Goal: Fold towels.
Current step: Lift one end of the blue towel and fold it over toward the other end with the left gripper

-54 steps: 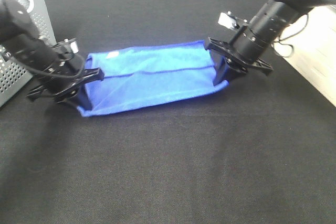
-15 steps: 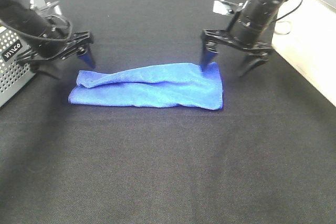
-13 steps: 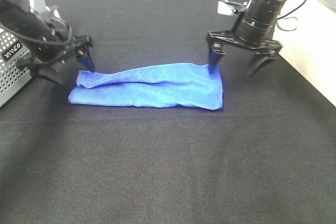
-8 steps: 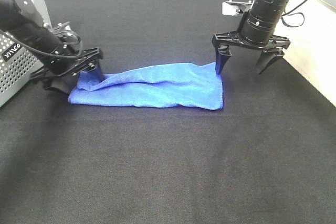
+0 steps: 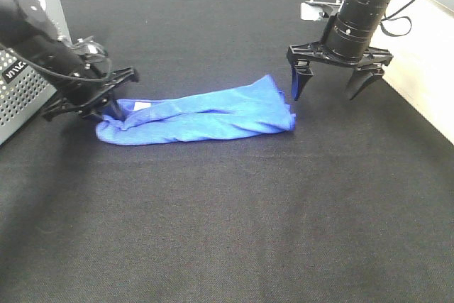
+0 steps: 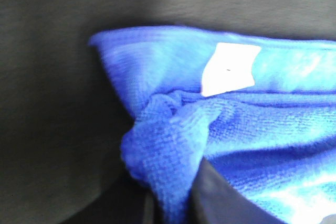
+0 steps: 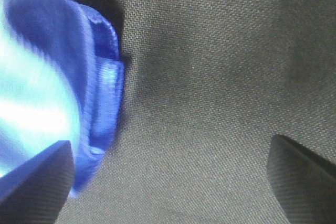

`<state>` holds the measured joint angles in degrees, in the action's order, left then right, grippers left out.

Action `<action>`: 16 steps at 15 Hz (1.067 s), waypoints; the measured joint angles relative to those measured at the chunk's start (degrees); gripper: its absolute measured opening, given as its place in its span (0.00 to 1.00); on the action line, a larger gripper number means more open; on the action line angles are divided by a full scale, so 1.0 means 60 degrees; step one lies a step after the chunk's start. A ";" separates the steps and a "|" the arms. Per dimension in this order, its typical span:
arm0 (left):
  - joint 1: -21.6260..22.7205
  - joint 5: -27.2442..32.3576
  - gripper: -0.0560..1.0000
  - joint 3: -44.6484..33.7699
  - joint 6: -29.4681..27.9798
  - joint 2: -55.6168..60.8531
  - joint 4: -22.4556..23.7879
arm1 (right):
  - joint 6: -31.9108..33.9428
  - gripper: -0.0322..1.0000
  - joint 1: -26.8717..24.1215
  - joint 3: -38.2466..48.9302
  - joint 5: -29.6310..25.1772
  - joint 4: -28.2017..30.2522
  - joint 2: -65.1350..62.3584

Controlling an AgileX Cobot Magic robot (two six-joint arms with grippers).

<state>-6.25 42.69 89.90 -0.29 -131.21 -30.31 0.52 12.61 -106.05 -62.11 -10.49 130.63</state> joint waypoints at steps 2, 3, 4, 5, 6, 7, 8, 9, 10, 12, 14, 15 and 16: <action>0.0181 0.0353 0.14 0.0019 -0.0124 0.0544 0.0879 | 0.0000 0.94 0.0000 0.0000 0.0000 0.0000 0.0000; 0.0220 0.0487 0.14 0.0153 -0.0411 0.0964 0.1480 | 0.0000 0.94 0.0000 0.0000 0.0000 0.0000 0.0000; 0.0220 0.0659 0.14 0.0344 -0.0754 0.1356 0.1986 | 0.0000 0.94 0.0000 0.0000 0.0000 0.0000 0.0000; 0.0220 0.0917 0.14 0.0554 -0.1175 0.1709 0.2454 | 0.0000 0.94 0.0000 0.0000 0.0000 -0.0010 0.0000; 0.0220 0.1289 0.14 0.0802 -0.1461 0.1948 0.2683 | 0.0000 0.94 0.0000 0.0000 0.0000 -0.0048 0.0000; 0.0181 0.1728 0.14 0.1098 -0.1585 0.2034 0.2760 | 0.0000 0.94 0.0000 0.0000 0.0000 -0.0076 0.0000; 0.0029 0.2177 0.14 0.1394 -0.1681 0.2063 0.2855 | 0.0000 0.94 0.0000 0.0000 -0.0010 -0.0143 0.0000; -0.0306 0.2330 0.14 0.1595 -0.1786 0.2063 0.2874 | 0.0000 0.94 0.0000 0.0000 -0.0010 -0.0239 0.0000; -0.0936 0.2349 0.14 0.1757 -0.2063 0.2063 0.2865 | 0.0000 0.94 0.0000 0.0000 -0.0010 -0.0286 0.0000; -0.1824 0.1986 0.14 0.1996 -0.2483 0.1929 0.2779 | 0.0000 0.94 0.0000 0.0000 -0.0057 -0.0306 0.0000; -0.2540 0.1891 0.14 0.2617 -0.2998 0.1203 0.2578 | 0.0000 0.94 0.0000 0.0000 -0.0095 -0.0315 0.0000; -0.2788 0.1910 0.14 0.2989 -0.3228 0.0716 0.2435 | 0.0000 0.94 0.0000 0.0000 -0.0143 -0.0315 0.0000; -0.3018 0.1910 0.17 0.3466 -0.3361 0.0143 0.2177 | 0.0000 0.94 0.0000 0.0000 -0.0153 -0.0315 0.0000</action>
<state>-24.35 54.14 110.70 -20.45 -130.35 -17.25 0.52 12.61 -106.05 -63.03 -12.38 130.63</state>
